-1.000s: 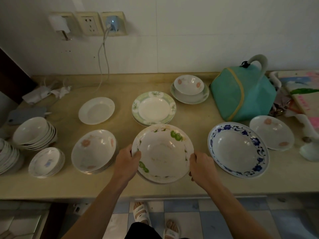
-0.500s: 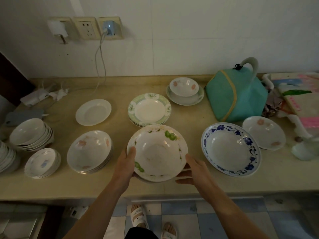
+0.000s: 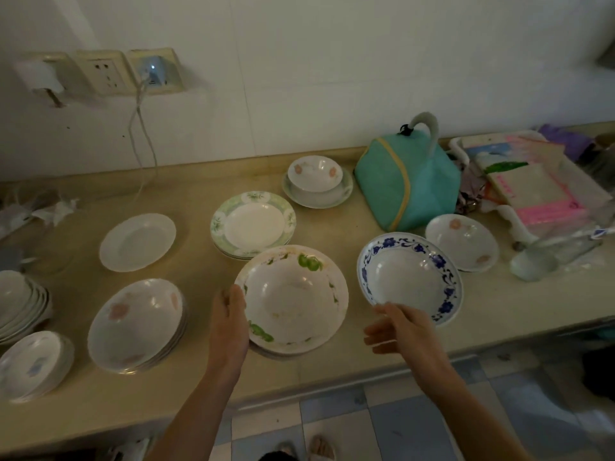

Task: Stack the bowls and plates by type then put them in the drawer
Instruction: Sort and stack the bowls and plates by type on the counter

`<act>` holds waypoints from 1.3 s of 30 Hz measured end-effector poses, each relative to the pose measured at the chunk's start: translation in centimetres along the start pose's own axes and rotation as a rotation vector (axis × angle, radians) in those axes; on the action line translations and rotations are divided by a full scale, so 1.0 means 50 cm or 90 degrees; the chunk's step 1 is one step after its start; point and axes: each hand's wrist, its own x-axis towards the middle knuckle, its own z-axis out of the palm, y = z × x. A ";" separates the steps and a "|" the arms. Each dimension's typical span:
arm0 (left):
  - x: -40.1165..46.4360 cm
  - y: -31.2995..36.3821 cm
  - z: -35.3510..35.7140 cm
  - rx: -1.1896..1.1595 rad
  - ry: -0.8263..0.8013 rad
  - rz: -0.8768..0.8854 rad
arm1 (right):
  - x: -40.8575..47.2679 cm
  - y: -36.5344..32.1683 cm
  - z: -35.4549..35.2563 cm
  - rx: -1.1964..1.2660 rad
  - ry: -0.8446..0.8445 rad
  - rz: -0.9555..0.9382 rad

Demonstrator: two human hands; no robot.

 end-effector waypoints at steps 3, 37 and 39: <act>0.009 0.054 -0.005 0.127 0.028 0.130 | 0.001 -0.021 -0.070 -0.051 0.188 -0.094; 0.033 0.162 0.464 0.523 -0.229 0.032 | 0.196 -0.058 -0.305 -0.175 -0.014 -0.012; 0.035 0.193 0.456 0.541 -0.224 0.047 | 0.209 -0.083 -0.309 -0.195 -0.019 -0.015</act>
